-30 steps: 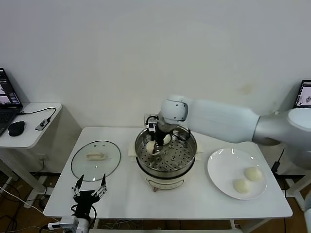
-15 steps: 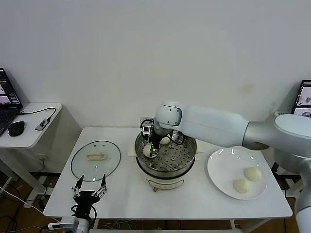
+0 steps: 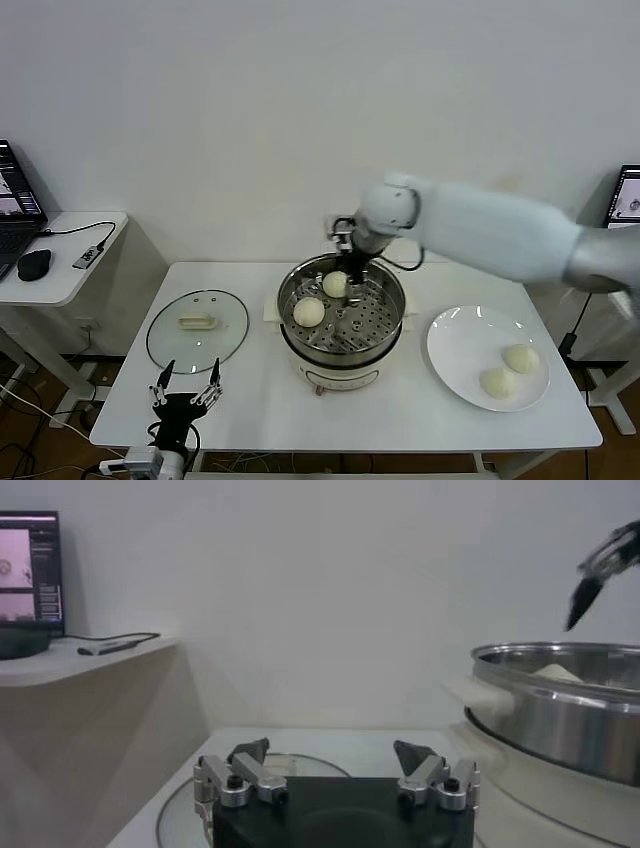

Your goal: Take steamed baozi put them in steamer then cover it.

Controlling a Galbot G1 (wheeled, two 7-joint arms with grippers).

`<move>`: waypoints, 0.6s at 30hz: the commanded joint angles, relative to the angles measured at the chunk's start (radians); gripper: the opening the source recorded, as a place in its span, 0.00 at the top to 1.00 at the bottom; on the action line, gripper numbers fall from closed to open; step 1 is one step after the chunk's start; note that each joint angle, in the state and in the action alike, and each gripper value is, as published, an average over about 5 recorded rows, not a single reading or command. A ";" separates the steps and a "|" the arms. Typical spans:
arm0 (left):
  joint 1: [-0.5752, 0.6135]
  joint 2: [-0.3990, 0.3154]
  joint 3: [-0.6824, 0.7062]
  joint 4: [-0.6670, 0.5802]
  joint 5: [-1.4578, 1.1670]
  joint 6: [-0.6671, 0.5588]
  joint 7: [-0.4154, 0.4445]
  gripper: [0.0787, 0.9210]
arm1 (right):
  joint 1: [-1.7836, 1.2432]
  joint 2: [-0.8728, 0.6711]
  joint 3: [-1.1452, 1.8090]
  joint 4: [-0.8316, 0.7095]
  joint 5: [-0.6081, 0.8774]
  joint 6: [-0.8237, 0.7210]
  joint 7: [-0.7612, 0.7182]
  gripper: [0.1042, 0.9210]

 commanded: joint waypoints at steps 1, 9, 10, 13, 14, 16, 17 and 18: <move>0.000 0.001 0.005 0.001 0.002 0.000 0.001 0.12 | 0.085 -0.365 -0.010 0.200 -0.114 0.168 -0.172 0.12; -0.001 -0.001 0.028 0.003 0.017 0.001 0.001 0.12 | -0.095 -0.603 0.106 0.269 -0.274 0.244 -0.210 0.12; 0.000 -0.001 0.030 0.003 0.019 0.001 0.001 0.12 | -0.141 -0.624 0.140 0.273 -0.298 0.252 -0.211 0.12; 0.002 -0.001 0.032 0.004 0.023 0.001 0.001 0.12 | -0.313 -0.690 0.276 0.277 -0.370 0.279 -0.212 0.12; 0.004 0.000 0.032 0.004 0.025 0.001 0.001 0.12 | -0.381 -0.711 0.334 0.277 -0.392 0.286 -0.212 0.12; 0.007 0.001 0.030 0.004 0.027 0.001 0.001 0.12 | -0.544 -0.748 0.468 0.274 -0.435 0.301 -0.209 0.12; 0.009 0.002 0.029 0.004 0.028 0.000 0.001 0.12 | -0.616 -0.762 0.531 0.271 -0.457 0.309 -0.207 0.12; 0.011 0.002 0.028 0.004 0.028 0.000 0.001 0.12 | -0.685 -0.773 0.588 0.268 -0.480 0.317 -0.205 0.12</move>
